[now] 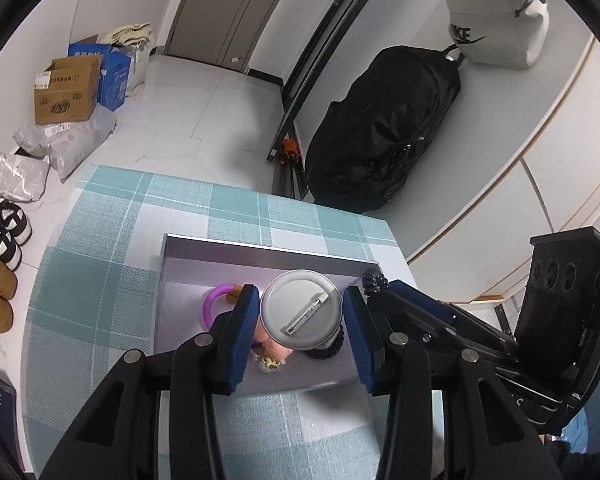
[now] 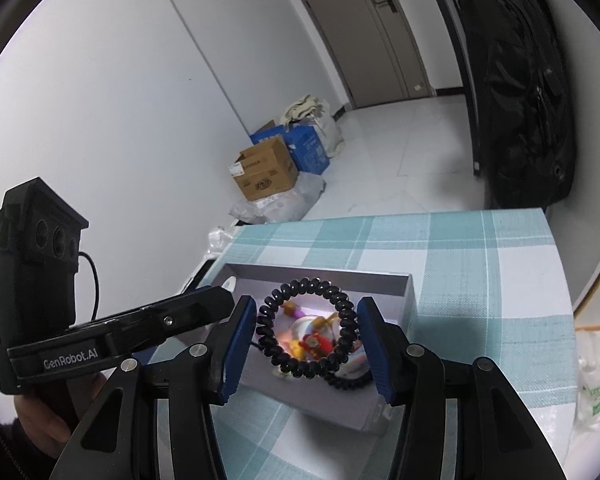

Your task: Organize jewelry

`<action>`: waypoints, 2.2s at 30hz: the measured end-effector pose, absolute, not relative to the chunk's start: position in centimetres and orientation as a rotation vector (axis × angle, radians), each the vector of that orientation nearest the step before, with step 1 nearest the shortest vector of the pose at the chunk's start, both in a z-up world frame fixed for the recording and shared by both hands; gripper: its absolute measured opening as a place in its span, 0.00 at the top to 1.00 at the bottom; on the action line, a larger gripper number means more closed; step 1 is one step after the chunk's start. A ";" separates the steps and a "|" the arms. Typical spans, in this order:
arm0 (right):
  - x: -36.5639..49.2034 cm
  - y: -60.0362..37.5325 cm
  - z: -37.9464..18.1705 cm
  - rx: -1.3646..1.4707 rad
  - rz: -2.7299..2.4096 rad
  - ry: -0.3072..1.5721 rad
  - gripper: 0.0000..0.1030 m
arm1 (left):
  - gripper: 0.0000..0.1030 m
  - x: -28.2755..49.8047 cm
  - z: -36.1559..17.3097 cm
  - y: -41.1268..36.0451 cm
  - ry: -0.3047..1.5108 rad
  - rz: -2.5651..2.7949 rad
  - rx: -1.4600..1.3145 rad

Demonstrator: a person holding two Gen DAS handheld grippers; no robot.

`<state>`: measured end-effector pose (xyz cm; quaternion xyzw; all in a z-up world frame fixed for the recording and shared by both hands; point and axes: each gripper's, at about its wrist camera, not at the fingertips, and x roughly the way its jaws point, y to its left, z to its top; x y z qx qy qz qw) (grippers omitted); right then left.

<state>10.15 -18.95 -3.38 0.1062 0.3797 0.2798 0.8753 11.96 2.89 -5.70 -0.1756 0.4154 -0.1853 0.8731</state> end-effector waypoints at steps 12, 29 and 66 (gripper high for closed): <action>9.8 -20.2 -2.9 0.208 0.541 0.736 0.17 | 0.42 11.9 -5.8 3.6 0.910 -0.381 -0.428; 7.0 -21.0 -1.6 0.176 0.500 0.652 0.13 | 0.41 9.1 -3.7 3.4 0.761 -0.250 -0.280; 4.3 -20.7 -1.4 0.131 0.518 0.608 0.05 | 0.24 6.7 -2.7 3.8 0.662 -0.136 -0.211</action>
